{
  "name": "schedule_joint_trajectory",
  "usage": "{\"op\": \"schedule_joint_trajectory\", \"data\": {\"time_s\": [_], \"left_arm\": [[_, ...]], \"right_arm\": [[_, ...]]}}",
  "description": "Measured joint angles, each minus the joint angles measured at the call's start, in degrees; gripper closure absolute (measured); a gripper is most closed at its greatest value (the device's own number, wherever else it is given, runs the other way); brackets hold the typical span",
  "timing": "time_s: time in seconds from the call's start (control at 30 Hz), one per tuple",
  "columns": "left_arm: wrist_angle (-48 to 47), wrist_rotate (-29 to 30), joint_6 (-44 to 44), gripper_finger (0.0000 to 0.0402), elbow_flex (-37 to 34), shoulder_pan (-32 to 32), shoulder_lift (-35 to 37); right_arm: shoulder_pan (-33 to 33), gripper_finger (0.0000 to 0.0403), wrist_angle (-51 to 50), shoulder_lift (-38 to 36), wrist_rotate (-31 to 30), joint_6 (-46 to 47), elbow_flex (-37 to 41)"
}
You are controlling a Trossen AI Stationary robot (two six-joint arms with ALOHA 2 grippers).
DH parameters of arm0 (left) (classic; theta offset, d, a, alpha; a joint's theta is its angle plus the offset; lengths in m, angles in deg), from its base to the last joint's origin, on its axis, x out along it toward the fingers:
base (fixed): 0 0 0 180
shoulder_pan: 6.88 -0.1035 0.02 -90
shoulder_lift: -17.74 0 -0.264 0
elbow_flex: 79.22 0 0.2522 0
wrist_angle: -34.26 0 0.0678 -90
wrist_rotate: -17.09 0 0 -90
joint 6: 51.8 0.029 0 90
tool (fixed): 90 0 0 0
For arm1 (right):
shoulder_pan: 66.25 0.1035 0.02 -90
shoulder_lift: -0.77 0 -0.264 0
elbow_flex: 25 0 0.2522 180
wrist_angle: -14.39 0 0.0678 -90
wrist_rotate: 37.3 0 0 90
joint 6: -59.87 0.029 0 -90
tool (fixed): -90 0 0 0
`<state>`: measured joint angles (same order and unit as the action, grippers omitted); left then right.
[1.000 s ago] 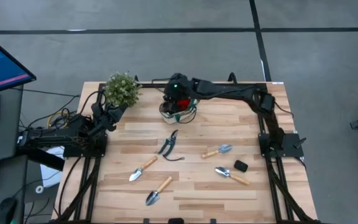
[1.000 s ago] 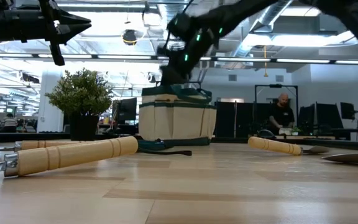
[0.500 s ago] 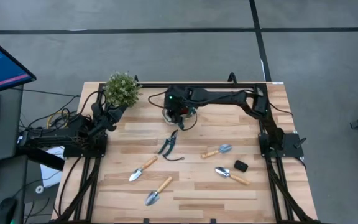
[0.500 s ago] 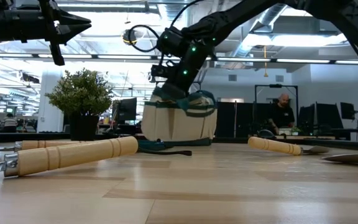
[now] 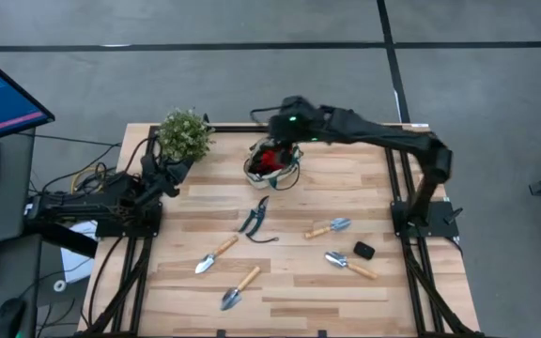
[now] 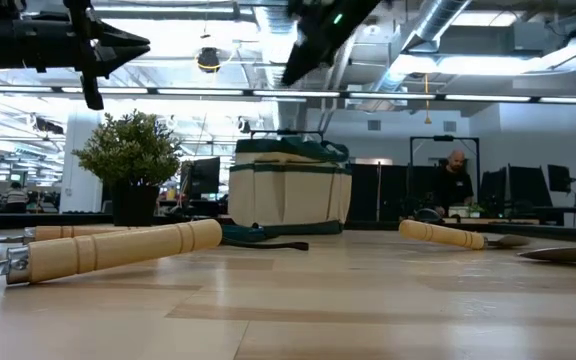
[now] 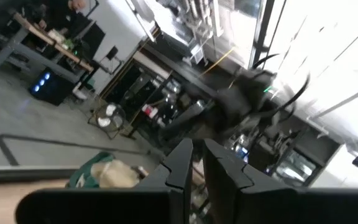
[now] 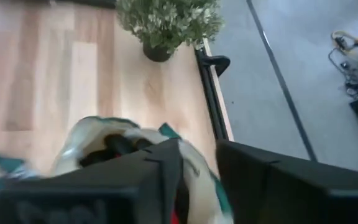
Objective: Pick & Place Garden tools in Gardening bag
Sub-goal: Put the brown trowel into the light brown gardening bag
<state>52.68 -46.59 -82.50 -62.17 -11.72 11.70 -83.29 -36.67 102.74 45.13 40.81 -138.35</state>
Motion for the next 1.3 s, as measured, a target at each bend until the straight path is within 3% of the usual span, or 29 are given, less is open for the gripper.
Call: {"op": "schedule_joint_trajectory", "data": {"time_s": [0.27, 0.4, 0.57, 0.77, 1.07, 1.17, 1.3], "left_arm": [[-0.13, -0.85, -1.07, 0.0349, 8.60, 0.00, -16.51], [-0.19, -1.37, -1.49, 0.0355, 14.23, 0.00, -26.30], [-0.37, -6.97, -2.67, 0.0375, 20.37, 0.00, -34.35], [-12.11, -18.09, -9.32, 0.0397, 26.30, 0.58, -37.64], [-29.02, -26.47, -20.28, 0.0399, 28.94, 5.61, -38.39], [-35.60, -28.00, -22.07, 0.0399, 28.92, 7.60, -38.43], [-41.66, -28.31, -22.34, 0.0398, 28.89, 9.00, -38.41]], "right_arm": [[1.31, 0.0210, -20.17, -14.80, -0.24, 15.64, 0.01], [4.01, 0.0203, -32.68, -19.46, -3.75, 25.05, 1.56], [9.93, 0.0209, -41.43, -24.35, -8.64, 36.94, 9.52], [18.34, 0.0209, -41.74, -30.56, -8.96, 50.65, 24.16], [31.70, 0.0202, -40.91, -34.63, -2.45, 68.56, 39.07], [36.11, 0.0204, -37.48, -34.55, -1.98, 69.12, 42.29], [39.19, 0.0200, -26.33, -33.56, -3.01, 61.91, 47.03]]}}
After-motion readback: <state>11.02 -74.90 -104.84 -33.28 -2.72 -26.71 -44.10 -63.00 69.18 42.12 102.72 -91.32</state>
